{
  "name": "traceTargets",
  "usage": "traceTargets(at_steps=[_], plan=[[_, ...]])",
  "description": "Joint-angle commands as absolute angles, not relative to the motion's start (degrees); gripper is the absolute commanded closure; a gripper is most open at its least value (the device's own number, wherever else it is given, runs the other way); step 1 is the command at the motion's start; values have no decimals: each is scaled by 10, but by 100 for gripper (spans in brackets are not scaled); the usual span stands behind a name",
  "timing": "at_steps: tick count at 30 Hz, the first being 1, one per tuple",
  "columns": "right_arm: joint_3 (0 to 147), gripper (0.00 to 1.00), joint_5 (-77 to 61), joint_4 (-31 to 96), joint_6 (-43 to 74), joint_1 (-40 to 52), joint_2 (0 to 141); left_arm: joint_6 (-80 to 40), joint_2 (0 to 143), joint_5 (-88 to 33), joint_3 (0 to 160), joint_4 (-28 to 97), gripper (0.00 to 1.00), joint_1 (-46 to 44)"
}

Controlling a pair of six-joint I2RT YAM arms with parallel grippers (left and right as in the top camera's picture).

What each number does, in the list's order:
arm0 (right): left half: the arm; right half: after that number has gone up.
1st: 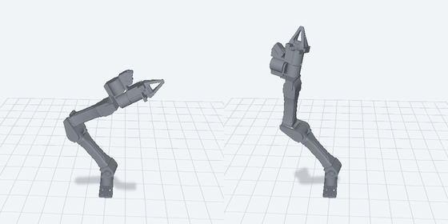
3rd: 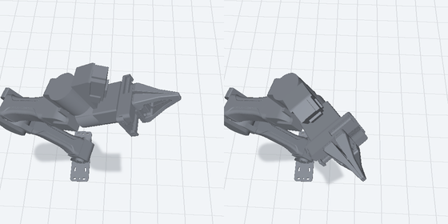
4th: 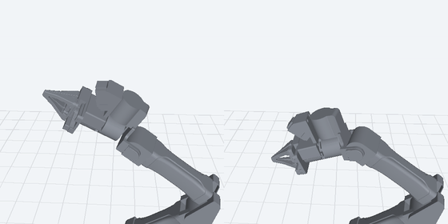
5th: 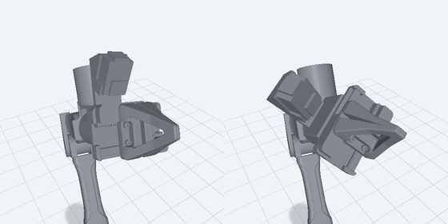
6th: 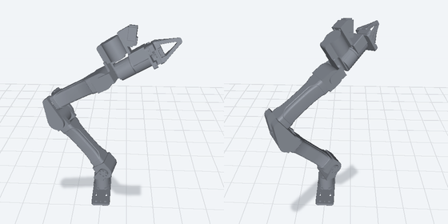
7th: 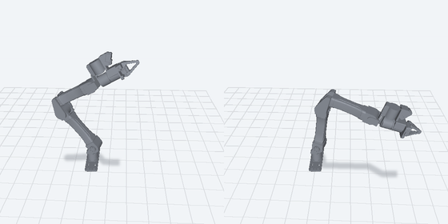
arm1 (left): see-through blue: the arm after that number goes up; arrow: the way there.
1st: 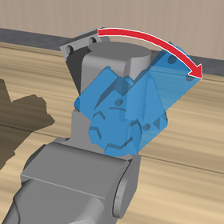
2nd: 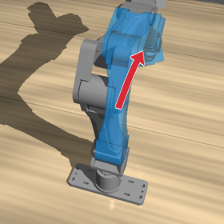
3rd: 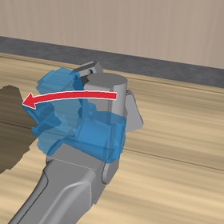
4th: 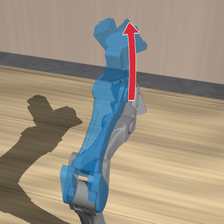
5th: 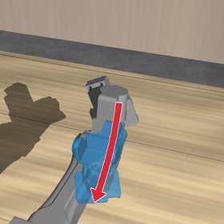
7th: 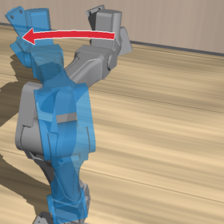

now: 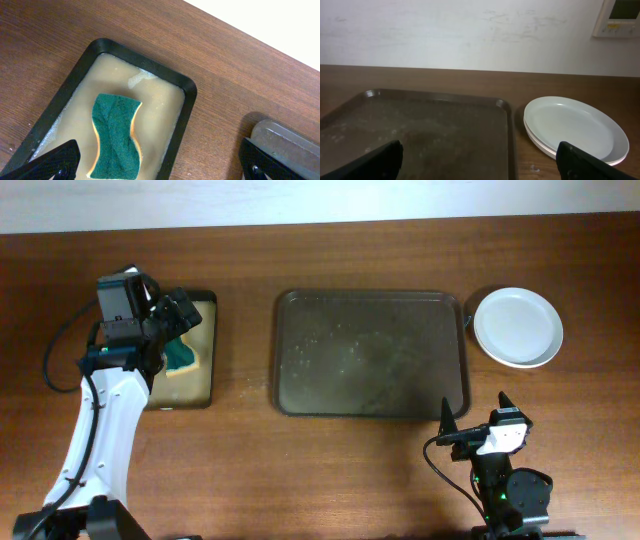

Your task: Clean dirty plates on tray and stack at the side

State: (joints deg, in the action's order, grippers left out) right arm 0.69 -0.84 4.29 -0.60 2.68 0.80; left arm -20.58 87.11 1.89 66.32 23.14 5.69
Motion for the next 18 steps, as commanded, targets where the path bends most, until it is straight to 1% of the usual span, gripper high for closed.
traceTargets(at_steps=[1,13,17,18], plan=[[3,2,3,47,-11,29,2,-205,872,17,668,231,1,58],[3,2,3,47,-11,29,2,-205,873,17,668,231,1,58],[3,2,3,47,-11,29,2,-204,853,60,668,239,1,58],[3,2,3,47,-11,29,2,-204,842,60,668,258,1,58]])
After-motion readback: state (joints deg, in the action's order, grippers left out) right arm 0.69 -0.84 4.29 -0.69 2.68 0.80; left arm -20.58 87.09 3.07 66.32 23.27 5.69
